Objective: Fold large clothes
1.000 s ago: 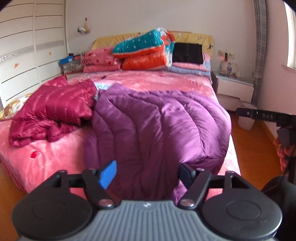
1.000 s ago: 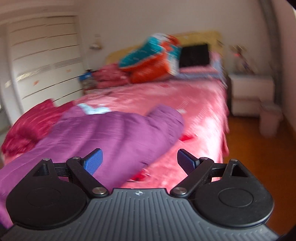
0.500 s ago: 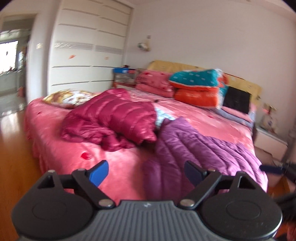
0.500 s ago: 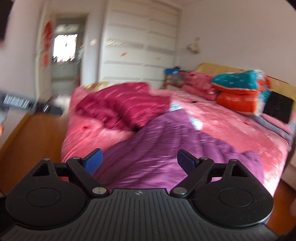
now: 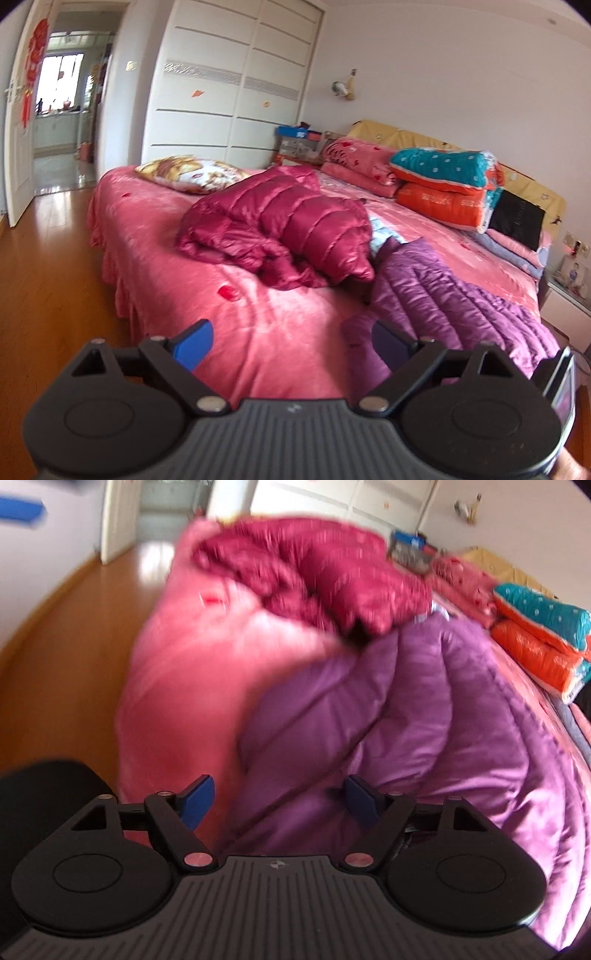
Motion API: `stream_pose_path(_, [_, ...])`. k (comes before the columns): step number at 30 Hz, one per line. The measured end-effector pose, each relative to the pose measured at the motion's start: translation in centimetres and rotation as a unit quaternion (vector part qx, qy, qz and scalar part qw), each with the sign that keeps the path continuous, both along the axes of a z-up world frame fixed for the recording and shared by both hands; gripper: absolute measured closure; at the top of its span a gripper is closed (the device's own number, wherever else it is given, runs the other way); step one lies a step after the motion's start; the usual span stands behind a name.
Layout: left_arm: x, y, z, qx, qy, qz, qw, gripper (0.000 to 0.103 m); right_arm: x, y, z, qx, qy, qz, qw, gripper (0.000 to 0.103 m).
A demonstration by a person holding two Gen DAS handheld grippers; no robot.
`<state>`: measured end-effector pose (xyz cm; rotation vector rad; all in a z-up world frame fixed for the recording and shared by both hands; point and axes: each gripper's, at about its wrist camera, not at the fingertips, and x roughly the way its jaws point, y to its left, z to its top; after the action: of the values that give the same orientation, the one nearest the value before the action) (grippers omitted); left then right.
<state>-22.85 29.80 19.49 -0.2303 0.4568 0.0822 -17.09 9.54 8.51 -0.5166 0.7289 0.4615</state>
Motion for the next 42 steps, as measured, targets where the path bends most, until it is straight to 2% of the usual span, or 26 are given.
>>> stream_pose_path(2, [0.3, 0.4, -0.6, 0.0, 0.009, 0.002, 1.0, 0.01, 0.1, 0.4, -1.7, -0.039, -0.006, -0.007, 0.999, 0.006])
stream_pose_path(5, [0.7, 0.7, -1.3, -0.001, 0.022, 0.0, 0.9998, 0.01, -0.2, 0.4, -3.6, -0.071, -0.019, -0.014, 0.997, 0.004])
stream_pose_path(8, [1.0, 0.9, -1.8, 0.0, 0.028, -0.004, 0.9996, 0.01, -0.1, 0.0, -4.8, -0.066, -0.031, -0.013, 0.997, 0.004])
stream_pose_path(9, [1.1, 0.9, -1.9, 0.001, 0.03, -0.006, 0.9995, 0.01, -0.1, -0.1, -5.0, -0.061, -0.032, -0.012, 0.998, 0.006])
stream_pose_path(11, [1.2, 0.8, -2.2, 0.001, 0.034, -0.009, 0.9994, 0.01, -0.1, -0.7, -5.0, -0.056, -0.042, -0.014, 0.997, 0.019])
stream_pose_path(13, [1.3, 0.6, -2.4, 0.0, 0.039, -0.013, 0.9991, 0.01, -0.1, -1.1, -4.9, -0.046, -0.051, -0.026, 0.997, 0.047])
stream_pose_path(15, [1.4, 0.3, -2.7, 0.003, 0.044, -0.015, 0.9989, 0.01, 0.2, -1.9, -4.2, -0.023, -0.049, -0.04, 0.998, 0.06])
stream_pose_path(17, [1.4, 0.0, -3.0, 0.007, 0.05, -0.019, 0.9986, 0.01, -0.1, -2.7, -3.5, -0.001, -0.047, -0.048, 0.998, 0.068])
stream_pose_path(19, [1.4, -0.3, -3.1, 0.01, 0.054, -0.022, 0.9982, 0.01, -0.6, -3.4, -2.7, 0.022, -0.047, -0.054, 0.997, 0.08])
stream_pose_path(22, [1.5, -0.8, -3.2, 0.017, 0.057, -0.026, 0.9979, 0.01, -1.2, -4.8, -0.6, 0.07, -0.055, -0.068, 0.994, 0.088])
stream_pose_path(25, [1.5, -1.4, -3.1, 0.025, 0.06, -0.03, 0.9975, 0.01, -1.6, -6.5, 2.1, 0.127, -0.07, -0.088, 0.986, 0.091])
stream_pose_path(28, [1.6, -2.1, -3.0, 0.034, 0.063, -0.035, 0.9968, 0.01, -1.8, -9.5, 5.2, 0.2, -0.083, -0.121, 0.969, 0.092])
stream_pose_path(31, [1.9, -3.2, -2.8, 0.046, 0.063, -0.047, 0.9959, 0.01, -1.9, -13.4, 8.1, 0.279, -0.098, -0.162, 0.941, 0.092])
stream_pose_path(34, [2.2, -4.6, -2.5, 0.061, 0.06, -0.062, 0.9944, 0.01, -2.7, -18.3, 10.7, 0.34, -0.131, -0.204, 0.909, 0.092])
stream_pose_path(38, [2.9, -7.0, -2.0, 0.08, 0.055, -0.085, 0.9916, 0.01, -4.6, -25.9, 12.5, 0.412, -0.175, -0.283, 0.849, 0.092])
stream_pose_path(39, [3.1, -7.5, -1.8, 0.082, 0.054, -0.092, 0.9909, 0.01, -5.1, -27.8, 12.5, 0.419, -0.187, -0.305, 0.835, 0.092])
stream_pose_path(42, [3.8, -9.5, -1.4, 0.088, 0.047, -0.112, 0.9887, 0.01, -6.7, -32.5, 11.5, 0.418, -0.212, -0.367, 0.804, 0.092])
